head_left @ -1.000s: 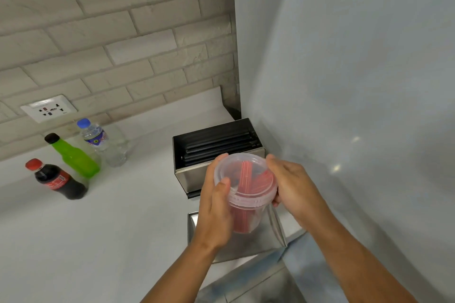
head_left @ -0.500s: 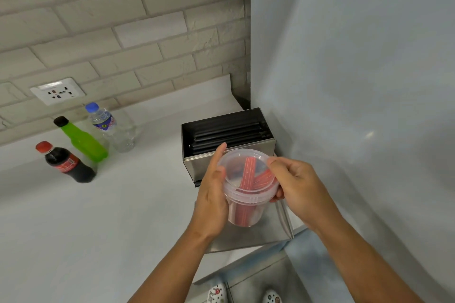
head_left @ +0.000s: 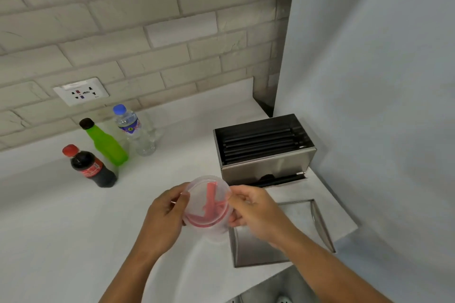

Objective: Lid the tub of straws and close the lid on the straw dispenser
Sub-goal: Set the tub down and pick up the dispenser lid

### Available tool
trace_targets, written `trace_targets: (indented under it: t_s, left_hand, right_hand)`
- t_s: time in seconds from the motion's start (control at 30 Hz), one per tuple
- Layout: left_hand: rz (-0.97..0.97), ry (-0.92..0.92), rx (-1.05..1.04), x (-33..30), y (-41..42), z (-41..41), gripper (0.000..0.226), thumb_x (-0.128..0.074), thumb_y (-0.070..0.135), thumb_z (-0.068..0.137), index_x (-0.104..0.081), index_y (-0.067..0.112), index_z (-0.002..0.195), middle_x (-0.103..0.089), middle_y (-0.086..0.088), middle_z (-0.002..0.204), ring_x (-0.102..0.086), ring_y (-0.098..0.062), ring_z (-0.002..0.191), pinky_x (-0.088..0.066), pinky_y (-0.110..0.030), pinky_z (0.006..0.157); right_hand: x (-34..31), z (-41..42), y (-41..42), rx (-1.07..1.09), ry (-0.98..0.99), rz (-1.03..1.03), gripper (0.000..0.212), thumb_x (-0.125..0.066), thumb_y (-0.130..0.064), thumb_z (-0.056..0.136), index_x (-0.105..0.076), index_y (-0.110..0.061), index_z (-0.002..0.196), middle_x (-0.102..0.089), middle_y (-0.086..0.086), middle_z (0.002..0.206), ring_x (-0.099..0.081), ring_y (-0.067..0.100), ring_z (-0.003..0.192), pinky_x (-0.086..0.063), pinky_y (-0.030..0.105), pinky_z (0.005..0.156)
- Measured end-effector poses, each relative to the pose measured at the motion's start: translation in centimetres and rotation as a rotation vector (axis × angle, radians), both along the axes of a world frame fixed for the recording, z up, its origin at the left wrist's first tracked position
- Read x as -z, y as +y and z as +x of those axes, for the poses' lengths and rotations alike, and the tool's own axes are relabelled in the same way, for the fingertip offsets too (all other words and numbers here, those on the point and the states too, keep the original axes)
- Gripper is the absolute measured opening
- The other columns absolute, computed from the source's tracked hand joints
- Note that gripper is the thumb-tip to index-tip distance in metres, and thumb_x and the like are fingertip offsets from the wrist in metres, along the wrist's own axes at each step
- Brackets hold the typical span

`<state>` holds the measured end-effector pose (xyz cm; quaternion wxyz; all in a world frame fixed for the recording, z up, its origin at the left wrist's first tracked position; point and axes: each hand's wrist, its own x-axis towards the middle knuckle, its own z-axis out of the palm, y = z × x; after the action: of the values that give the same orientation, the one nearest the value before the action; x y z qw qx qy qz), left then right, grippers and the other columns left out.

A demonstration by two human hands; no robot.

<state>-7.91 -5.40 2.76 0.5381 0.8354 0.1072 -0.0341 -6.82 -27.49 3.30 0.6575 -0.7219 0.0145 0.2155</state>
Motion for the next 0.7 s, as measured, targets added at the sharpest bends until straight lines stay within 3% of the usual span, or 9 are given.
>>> trace_targets:
  t_s: [0.17,0.3,0.4,0.5,0.6,0.7]
  left_hand:
    - [0.073,0.005,-0.015,1.1,3.7,1.7,0.035,-0.052,0.017,0.107,-0.07,0.047,0.107,-0.074,0.003,0.101,-0.071,-0.008,0.073,-0.057,-0.023,0.056]
    - [0.1,0.013,-0.045,2.4,5.1,2.8,0.032,-0.053,0.017,0.107,-0.068,0.046,0.109,-0.074,0.007,0.103,-0.069,-0.001,0.072,-0.054,-0.029,0.068]
    - [0.088,0.025,-0.083,3.3,5.8,3.4,0.025,-0.054,0.02,0.107,-0.069,0.029,0.126,-0.074,0.001,0.111,-0.071,-0.01,0.082,-0.053,-0.027,0.073]
    - [0.086,0.021,-0.101,3.5,6.0,3.7,0.028,-0.055,0.019,0.107,-0.069,0.02,0.131,-0.074,0.001,0.116,-0.071,-0.006,0.092,-0.05,-0.018,0.076]
    - [0.099,0.016,-0.111,3.3,5.9,3.8,0.03,-0.057,0.016,0.105,-0.068,0.018,0.133,-0.071,0.0,0.127,-0.07,-0.014,0.1,-0.054,-0.03,0.089]
    - [0.181,-0.061,-0.152,2.3,5.1,3.1,0.032,-0.063,0.02,0.102,-0.066,0.022,0.134,-0.062,0.004,0.131,-0.065,-0.018,0.107,-0.051,-0.029,0.085]
  right_hand:
    - [1.6,1.5,4.1,-0.03,0.041,0.016,0.025,-0.06,-0.018,0.1,-0.073,-0.013,0.12,-0.074,0.016,0.093,-0.07,0.015,0.079,-0.064,0.031,0.076]
    - [2.8,2.3,5.9,-0.026,0.048,-0.033,0.024,-0.06,-0.016,0.098,-0.074,-0.013,0.117,-0.075,0.022,0.102,-0.074,0.022,0.084,-0.064,0.029,0.076]
    - [3.3,2.6,6.5,0.006,0.056,-0.048,0.022,-0.061,-0.015,0.097,-0.076,-0.012,0.112,-0.076,0.016,0.095,-0.076,0.024,0.085,-0.065,0.033,0.078]
    - [3.4,2.9,6.8,0.019,0.06,-0.056,0.022,-0.061,-0.016,0.098,-0.075,-0.011,0.113,-0.076,0.019,0.098,-0.076,0.028,0.09,-0.065,0.033,0.079]
    - [3.4,2.9,6.7,0.0,0.062,-0.078,0.022,-0.06,-0.02,0.098,-0.076,-0.016,0.113,-0.076,0.014,0.101,-0.076,0.027,0.096,-0.064,0.034,0.083]
    - [3.0,2.8,5.7,-0.039,0.049,-0.124,0.018,-0.06,-0.024,0.098,-0.074,-0.026,0.108,-0.076,0.0,0.105,-0.075,0.016,0.095,-0.063,0.032,0.085]
